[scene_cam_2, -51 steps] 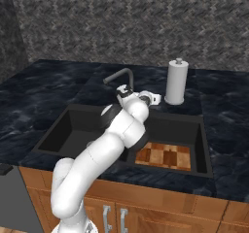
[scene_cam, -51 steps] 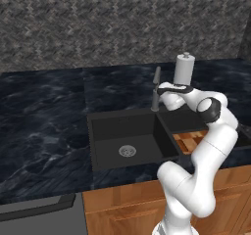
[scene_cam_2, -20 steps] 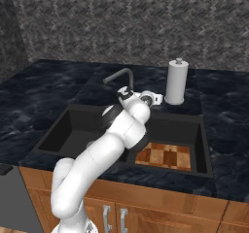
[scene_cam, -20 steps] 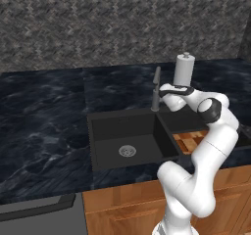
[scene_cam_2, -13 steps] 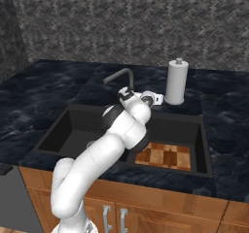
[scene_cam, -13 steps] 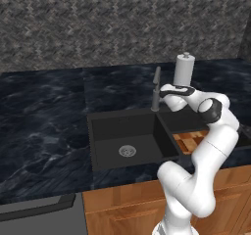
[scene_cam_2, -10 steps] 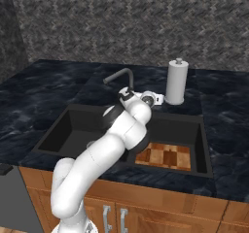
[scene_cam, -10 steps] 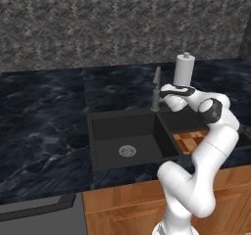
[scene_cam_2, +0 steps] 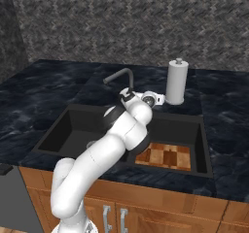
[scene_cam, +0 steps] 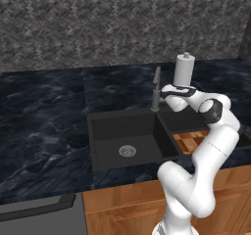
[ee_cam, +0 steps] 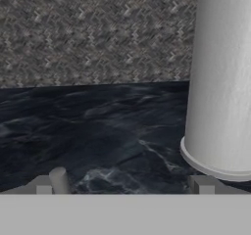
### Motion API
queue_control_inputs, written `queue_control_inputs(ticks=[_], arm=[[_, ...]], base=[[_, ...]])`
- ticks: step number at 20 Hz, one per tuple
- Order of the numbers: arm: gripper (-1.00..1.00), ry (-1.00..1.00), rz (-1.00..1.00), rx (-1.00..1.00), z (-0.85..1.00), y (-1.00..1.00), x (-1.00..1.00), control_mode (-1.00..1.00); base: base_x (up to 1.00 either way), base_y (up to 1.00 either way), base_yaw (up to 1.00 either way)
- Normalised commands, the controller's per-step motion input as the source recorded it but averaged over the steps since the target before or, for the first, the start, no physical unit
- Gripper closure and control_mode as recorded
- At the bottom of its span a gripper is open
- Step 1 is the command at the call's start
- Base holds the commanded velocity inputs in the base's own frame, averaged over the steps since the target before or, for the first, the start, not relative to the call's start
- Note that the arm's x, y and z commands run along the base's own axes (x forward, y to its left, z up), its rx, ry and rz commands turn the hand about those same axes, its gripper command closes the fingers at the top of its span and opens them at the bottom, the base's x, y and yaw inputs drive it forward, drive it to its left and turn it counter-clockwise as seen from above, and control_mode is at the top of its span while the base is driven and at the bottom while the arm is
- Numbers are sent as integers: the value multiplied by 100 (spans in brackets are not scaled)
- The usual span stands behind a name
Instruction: Turn on the sink faucet with hot water and rinse the cutting board for ten seconds, then turn off the faucet. Push the cutting board to reach the water if necessary.
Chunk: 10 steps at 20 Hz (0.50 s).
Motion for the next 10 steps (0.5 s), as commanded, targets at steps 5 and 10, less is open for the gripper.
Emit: queue_control_inputs(ticks=[5,10], arm=[[-100,0,0,0,0,-6,0,-100],[-100,0,0,0,0,-7,0,-100]], base=[[0,0,0],[0,0,0]])
